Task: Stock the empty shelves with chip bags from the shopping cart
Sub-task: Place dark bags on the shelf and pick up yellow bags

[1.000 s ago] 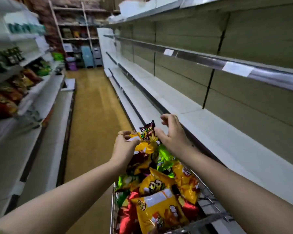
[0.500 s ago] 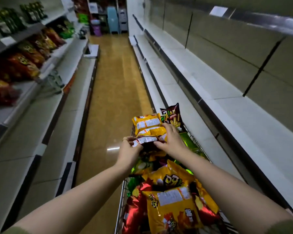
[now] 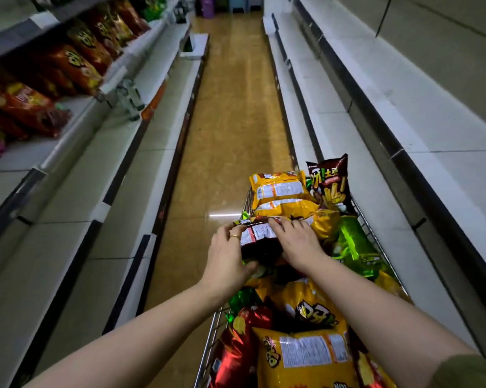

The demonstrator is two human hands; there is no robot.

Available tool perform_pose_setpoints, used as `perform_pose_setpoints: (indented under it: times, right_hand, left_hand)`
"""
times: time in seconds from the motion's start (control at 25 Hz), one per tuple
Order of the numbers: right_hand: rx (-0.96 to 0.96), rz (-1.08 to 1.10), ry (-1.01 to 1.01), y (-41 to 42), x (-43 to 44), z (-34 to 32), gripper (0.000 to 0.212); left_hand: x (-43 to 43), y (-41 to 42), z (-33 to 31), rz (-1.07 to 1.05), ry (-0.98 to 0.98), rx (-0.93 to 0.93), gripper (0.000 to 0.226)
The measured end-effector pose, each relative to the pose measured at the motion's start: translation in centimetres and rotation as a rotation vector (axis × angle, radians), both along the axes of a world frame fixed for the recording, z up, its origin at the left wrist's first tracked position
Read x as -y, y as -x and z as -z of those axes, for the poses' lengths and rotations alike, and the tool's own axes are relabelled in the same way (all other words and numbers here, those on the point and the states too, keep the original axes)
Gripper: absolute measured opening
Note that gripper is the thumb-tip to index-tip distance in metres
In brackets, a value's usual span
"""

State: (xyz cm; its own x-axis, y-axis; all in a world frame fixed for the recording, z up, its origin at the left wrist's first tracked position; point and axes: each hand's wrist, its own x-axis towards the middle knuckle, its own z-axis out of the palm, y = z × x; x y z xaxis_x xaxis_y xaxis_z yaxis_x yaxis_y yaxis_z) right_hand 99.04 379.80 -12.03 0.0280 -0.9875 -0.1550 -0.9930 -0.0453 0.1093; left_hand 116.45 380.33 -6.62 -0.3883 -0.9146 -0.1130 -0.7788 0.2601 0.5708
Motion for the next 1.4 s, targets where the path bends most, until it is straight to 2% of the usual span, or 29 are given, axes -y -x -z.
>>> perform_pose_setpoints:
  times: [0.12, 0.24, 0.36, 0.44, 0.48, 0.52, 0.64, 0.68, 0.72, 0.76, 0.88, 0.96, 1.08, 1.2, 1.24, 1.28, 1.4]
  right_hand:
    - [0.034, -0.058, 0.014, 0.3, 0.1, -4.1, 0.061]
    - [0.051, -0.105, -0.157, 1.3, -0.2, -9.9, 0.052]
    - [-0.039, -0.178, -0.270, 2.7, -0.7, -14.7, 0.047]
    - [-0.053, -0.170, -0.226, 3.8, -1.2, -16.9, 0.059]
    - [0.020, -0.127, -0.171, 4.6, -1.3, -17.6, 0.068]
    - [0.200, -0.052, -0.105, 5.5, -1.5, -18.1, 0.075]
    - [1.015, 0.220, 0.162, 7.9, -2.4, -17.6, 0.071]
    - [1.195, 0.317, 0.251, 8.6, -2.6, -16.5, 0.067]
    - [1.294, 0.417, 0.298, 8.9, -2.8, -15.3, 0.066]
    - [1.353, 0.505, 0.289, 9.0, -3.0, -13.7, 0.073]
    - [1.597, 0.672, 0.019, 7.6, -3.7, -9.7, 0.097]
    - [1.657, 0.630, -0.099, 6.4, -3.7, -8.5, 0.107]
    - [1.530, 0.598, -0.083, 5.8, -2.7, -7.3, 0.086]
    - [1.590, 0.539, -0.191, 7.4, -0.7, -6.1, 0.075]
    - [1.602, 0.560, -0.171, 8.5, 0.3, -5.6, 0.073]
    - [1.604, 0.591, -0.091, 9.8, 1.6, -5.1, 0.064]
    - [1.576, 0.710, 0.316, 14.5, 6.0, -4.1, 0.026]
  left_hand:
    - [0.5, 1.4, -0.9, 0.150, 0.164, 0.209, 0.093]
    - [1.1, 3.0, -2.3, 0.266, 0.275, 0.400, 0.102]
    - [1.3, 4.4, -3.7, 0.344, 0.269, 0.404, 0.099]
    - [1.2, 4.8, -4.7, 0.316, 0.199, 0.318, 0.086]
    - [1.3, 4.8, -4.9, 0.262, 0.090, 0.220, 0.081]
    - [1.4, 4.6, -4.8, 0.197, -0.094, 0.057, 0.077]
    - [1.1, 4.0, -4.7, 0.065, -0.692, -0.492, 0.054]
    - [0.8, 3.9, -4.8, 0.036, -0.813, -0.595, 0.045]
    - [0.5, 4.0, -4.8, 0.013, -0.896, -0.672, 0.039]
    - [0.2, 4.1, -4.8, -0.013, -0.954, -0.741, 0.035]
    - [0.0, 4.5, -4.5, -0.120, -1.032, -0.869, 0.038]
    - [0.1, 4.8, -4.2, -0.157, -1.052, -0.903, 0.046]
    - [1.0, 5.2, -3.2, -0.163, -1.011, -0.925, 0.056]
    - [2.6, 5.4, -2.5, -0.222, -0.936, -0.926, 0.056]
    - [3.1, 5.5, -2.4, -0.240, -0.910, -0.922, 0.051]
    - [3.7, 5.5, -2.1, -0.255, -0.884, -0.928, 0.046]
    - [5.5, 5.7, -1.0, -0.295, -0.840, -0.967, 0.037]
